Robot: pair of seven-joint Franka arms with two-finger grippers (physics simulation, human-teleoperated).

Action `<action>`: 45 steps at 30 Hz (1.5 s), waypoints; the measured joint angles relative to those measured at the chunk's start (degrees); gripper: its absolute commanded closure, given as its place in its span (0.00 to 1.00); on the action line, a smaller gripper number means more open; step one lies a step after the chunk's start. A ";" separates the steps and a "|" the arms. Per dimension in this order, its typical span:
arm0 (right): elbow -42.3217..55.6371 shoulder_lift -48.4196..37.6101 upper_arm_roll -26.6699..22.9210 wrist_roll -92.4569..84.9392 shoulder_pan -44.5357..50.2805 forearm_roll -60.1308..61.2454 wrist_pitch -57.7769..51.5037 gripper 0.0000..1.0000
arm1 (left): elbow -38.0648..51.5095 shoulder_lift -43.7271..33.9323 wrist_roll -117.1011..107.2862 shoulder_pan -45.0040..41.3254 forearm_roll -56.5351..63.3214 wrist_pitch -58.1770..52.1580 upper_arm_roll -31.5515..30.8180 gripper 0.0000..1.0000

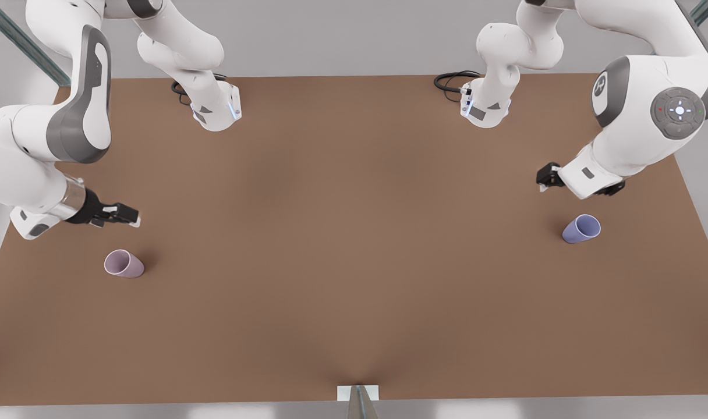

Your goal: Stack the cups, with the pink cup at the bottom and the purple cup at the top

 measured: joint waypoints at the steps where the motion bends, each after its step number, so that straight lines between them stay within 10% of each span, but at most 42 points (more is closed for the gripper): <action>1: 0.00 0.00 0.00 -0.05 0.00 0.01 0.41 0.00 | 0.03 0.13 0.09 0.03 0.10 0.33 -0.02 0.00; 40: -12.22 22.84 -0.83 -14.73 -16.45 -4.58 31.83 0.00 | -0.97 2.87 1.72 0.37 -0.53 -2.84 0.03 0.00; 42: -12.16 23.19 -0.83 -15.28 -16.41 -4.71 32.17 0.25 | -0.98 2.85 1.74 0.34 -0.46 -2.71 0.06 0.00; 45: -12.03 23.62 -0.82 -16.03 -16.32 -4.82 32.53 0.35 | -0.92 2.47 1.75 0.38 0.05 -2.40 -0.28 0.00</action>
